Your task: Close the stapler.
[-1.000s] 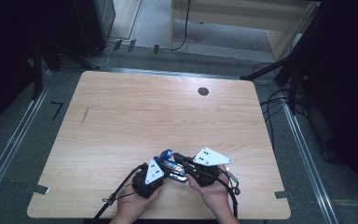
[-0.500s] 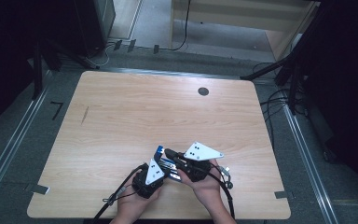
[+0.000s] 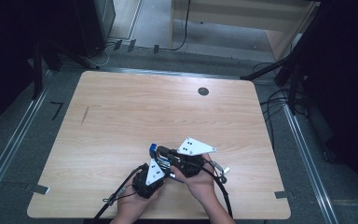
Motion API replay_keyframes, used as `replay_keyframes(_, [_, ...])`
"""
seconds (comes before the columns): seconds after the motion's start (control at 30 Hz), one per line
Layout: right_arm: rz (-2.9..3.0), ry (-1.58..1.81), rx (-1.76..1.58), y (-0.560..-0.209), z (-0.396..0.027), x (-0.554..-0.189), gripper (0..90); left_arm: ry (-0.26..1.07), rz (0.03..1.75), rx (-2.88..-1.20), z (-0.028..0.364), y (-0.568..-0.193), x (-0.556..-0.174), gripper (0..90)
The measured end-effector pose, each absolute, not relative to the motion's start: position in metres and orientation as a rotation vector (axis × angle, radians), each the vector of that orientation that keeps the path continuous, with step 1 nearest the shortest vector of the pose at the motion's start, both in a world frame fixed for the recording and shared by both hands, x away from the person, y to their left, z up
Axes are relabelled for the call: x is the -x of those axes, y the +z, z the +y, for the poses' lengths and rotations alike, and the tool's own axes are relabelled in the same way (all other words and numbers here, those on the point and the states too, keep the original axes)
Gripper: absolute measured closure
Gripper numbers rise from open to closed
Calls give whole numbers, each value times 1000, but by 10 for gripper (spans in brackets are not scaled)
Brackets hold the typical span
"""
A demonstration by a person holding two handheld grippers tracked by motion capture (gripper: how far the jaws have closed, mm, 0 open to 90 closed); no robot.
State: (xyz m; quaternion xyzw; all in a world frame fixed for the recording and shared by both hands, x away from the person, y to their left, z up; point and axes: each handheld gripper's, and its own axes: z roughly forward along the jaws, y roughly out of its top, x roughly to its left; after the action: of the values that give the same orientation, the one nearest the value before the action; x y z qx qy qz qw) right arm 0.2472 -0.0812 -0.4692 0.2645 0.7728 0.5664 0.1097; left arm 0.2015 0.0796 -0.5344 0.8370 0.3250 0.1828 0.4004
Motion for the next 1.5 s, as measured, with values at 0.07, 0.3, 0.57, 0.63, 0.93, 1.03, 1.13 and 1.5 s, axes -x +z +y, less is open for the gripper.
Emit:
replay_keyframes(0.07, [2273, 1664, -777, -469, -80, -248, 900, 461, 820, -2119, 80, -534, -202, 900])
replay_keyframes(0.3, [2295, 1630, -768, -473, -70, -252, 900, 462, 816, -2125, 80, -534, -202, 900])
replay_keyframes(0.57, [2310, 1634, -766, -477, -63, -253, 900, 467, 813, -2124, 79, -534, -201, 900])
replay_keyframes(0.63, [2314, 1632, -768, -478, -60, -254, 900, 466, 814, -2123, 79, -534, -201, 900])
replay_keyframes(0.93, [2339, 1636, -770, -484, -56, -261, 900, 459, 815, -2126, 80, -534, -202, 900])
replay_keyframes(1.03, [2360, 1627, -764, -485, -53, -262, 900, 460, 816, -2125, 80, -534, -202, 900])
replay_keyframes(1.13, [2382, 1623, -746, -488, -49, -264, 900, 461, 818, -2125, 80, -534, -202, 900])
replay_keyframes(1.5, [2442, 1666, -738, -491, -49, -275, 900, 466, 813, -2129, 80, -534, -202, 900])
